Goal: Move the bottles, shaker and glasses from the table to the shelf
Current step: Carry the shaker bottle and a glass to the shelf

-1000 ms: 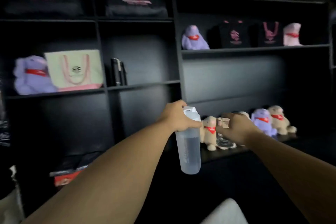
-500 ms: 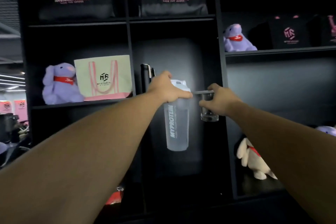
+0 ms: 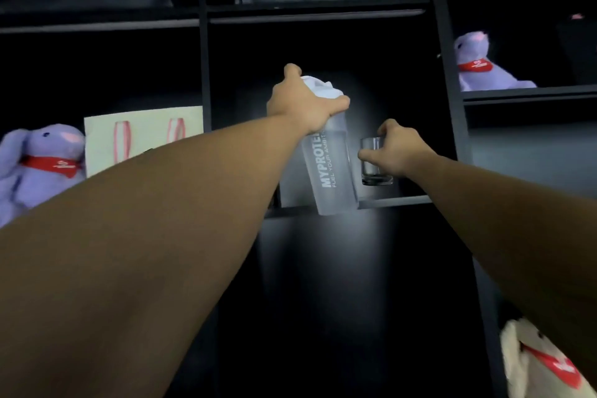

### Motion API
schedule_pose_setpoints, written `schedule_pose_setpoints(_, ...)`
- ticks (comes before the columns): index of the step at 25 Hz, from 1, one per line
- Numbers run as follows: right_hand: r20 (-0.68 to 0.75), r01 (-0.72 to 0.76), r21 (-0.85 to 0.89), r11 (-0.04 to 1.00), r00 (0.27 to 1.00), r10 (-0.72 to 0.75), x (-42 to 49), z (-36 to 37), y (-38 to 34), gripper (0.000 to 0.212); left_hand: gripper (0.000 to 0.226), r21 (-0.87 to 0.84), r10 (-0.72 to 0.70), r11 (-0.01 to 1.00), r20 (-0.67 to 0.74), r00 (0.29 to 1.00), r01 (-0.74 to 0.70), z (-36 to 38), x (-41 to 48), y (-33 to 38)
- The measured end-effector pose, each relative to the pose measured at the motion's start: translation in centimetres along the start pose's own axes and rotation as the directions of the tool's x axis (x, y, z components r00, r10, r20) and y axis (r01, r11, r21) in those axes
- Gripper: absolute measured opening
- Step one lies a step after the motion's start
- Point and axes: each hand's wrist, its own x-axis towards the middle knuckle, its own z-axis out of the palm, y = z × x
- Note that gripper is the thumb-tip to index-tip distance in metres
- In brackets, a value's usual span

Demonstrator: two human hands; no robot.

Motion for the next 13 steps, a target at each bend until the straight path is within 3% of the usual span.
schedule_pose_setpoints(6, 0.021, -0.04, -0.036, 0.999, 0.999, 0.041, 8.0, 8.2, 4.4, 0.074, 0.085, 0.074, 0.02, 0.997, -0.044, 0.999, -0.016, 7.3, 7.4, -6.2)
schedule_pose_setpoints(13, 0.125, -0.115, -0.075, 0.991, 0.984, 0.124, 12.9, 14.4, 8.7, 0.075, 0.086, 0.188, -0.048, 0.981, 0.017, 0.999, 0.044, 13.3, 12.4, -13.0)
